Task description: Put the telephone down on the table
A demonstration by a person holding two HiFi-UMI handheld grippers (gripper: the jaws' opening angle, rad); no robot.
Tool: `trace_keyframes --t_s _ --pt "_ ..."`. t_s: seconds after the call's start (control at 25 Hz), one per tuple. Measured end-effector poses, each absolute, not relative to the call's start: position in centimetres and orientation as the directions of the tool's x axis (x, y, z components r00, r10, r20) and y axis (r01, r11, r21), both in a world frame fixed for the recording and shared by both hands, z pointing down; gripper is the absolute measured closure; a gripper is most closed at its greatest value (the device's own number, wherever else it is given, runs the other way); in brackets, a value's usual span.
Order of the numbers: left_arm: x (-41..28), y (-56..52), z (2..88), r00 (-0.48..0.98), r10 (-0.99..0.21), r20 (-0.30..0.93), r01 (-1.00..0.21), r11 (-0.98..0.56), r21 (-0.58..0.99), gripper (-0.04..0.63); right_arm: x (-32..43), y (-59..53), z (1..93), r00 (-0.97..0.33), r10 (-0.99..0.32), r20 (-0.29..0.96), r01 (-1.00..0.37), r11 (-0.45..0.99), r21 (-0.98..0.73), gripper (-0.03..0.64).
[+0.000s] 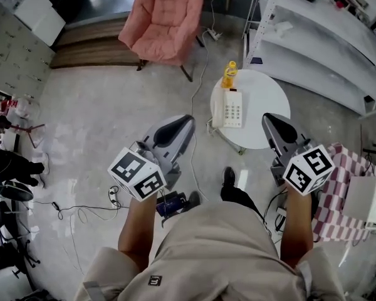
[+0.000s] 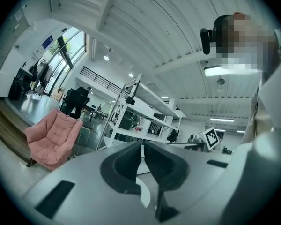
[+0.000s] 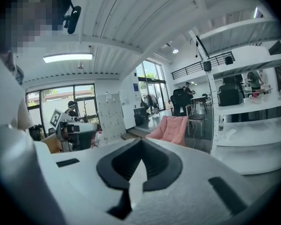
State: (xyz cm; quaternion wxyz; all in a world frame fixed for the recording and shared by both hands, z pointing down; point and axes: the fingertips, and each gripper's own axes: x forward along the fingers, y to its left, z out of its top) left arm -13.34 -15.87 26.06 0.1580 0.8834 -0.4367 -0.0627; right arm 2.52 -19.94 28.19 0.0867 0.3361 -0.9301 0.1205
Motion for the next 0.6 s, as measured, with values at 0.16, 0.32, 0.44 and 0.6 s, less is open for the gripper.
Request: trace_keyframes --t_s 0.16,0.32,0.44,0.6 --pt "-13.3 -13.3 24.8 0.627 -0.779 0.001 -0.738 -0.593 0.322 0.572 2.9 -17.2 26.5 -0.749 -0.623 0.226 -0.658 0.739 -0.142 0.629" --pt "-13.2 -10.8 24.2 0.637 -0.771 -0.011 -0.728 -0.607 0.318 0.572 3.4 -14.4 25.5 -0.746 -0.629 0.220 -0.661 0.739 -0.129 0.629" --pt "-13.1 -9.1 23.7 0.641 -0.767 -0.014 -0.727 -0.613 0.311 0.572 3.7 -12.3 24.8 -0.744 -0.632 0.216 -0.663 0.739 -0.122 0.629" --pt "-13.0 -7.5 23.4 0.650 -0.759 -0.024 -0.719 -0.626 0.302 0.572 4.1 -10.2 24.4 -0.737 -0.642 0.212 -0.671 0.733 -0.112 0.629"
